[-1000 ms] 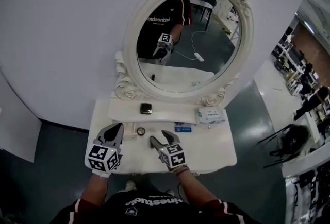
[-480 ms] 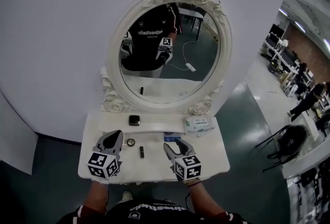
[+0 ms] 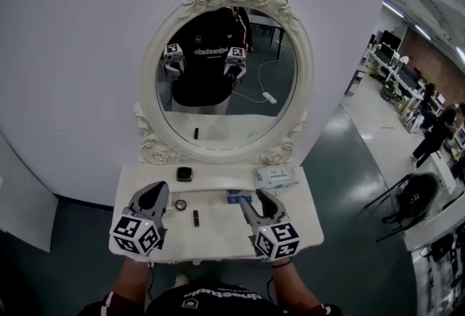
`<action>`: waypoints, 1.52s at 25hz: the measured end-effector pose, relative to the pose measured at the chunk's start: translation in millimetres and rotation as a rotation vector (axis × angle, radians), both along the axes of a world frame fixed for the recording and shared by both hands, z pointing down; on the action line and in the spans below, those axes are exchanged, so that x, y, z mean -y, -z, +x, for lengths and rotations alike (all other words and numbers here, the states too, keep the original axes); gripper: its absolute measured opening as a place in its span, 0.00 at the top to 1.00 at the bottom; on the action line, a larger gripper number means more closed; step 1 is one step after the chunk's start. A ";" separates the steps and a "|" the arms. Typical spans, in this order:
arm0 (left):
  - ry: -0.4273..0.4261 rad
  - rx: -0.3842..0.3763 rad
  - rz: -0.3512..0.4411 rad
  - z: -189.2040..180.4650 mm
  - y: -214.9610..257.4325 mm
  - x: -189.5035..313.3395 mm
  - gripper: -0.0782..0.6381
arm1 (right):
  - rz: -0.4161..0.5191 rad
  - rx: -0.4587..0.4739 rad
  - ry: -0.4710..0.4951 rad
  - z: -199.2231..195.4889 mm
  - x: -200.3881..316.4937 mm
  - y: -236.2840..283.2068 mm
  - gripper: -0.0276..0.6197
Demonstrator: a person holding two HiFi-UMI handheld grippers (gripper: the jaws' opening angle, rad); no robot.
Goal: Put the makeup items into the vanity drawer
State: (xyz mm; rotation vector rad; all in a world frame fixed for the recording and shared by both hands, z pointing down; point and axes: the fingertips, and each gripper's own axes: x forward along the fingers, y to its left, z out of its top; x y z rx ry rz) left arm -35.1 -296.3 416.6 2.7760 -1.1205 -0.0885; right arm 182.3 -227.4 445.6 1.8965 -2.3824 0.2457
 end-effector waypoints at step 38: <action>0.064 0.022 0.037 1.6 4.6 -26.4 0.89 | 0.135 -0.013 -0.068 19.7 -7.1 42.8 0.95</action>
